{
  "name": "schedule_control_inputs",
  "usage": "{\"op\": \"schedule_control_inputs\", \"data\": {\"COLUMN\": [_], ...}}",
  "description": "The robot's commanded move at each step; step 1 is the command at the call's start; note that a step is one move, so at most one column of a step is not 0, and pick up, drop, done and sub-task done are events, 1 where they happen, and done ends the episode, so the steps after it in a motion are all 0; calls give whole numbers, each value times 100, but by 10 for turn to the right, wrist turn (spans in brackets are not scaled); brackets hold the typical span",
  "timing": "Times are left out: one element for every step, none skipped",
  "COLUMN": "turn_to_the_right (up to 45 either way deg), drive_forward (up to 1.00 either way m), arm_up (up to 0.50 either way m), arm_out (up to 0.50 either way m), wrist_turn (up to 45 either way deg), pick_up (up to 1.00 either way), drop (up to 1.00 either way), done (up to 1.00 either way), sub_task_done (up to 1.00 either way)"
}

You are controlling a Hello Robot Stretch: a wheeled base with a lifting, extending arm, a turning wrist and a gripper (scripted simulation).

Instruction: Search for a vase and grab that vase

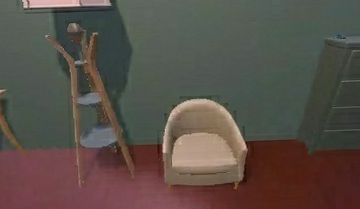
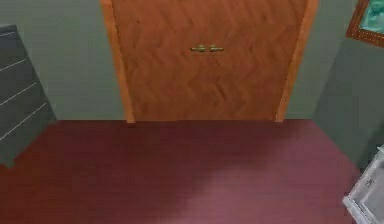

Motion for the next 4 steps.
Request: {"op": "schedule_control_inputs", "data": {"turn_to_the_right": [-300, 0, -450, -210], "drive_forward": [0, 70, 0, 0], "arm_up": [0, 0, 0, 0], "arm_out": [0, 0, 0, 0], "wrist_turn": [0, 0, 0, 0], "pick_up": [0, 0, 0, 0], "drop": [0, 0, 0, 0], "done": [0, 0, 0, 0], "sub_task_done": [0, 0, 0, 0]}}
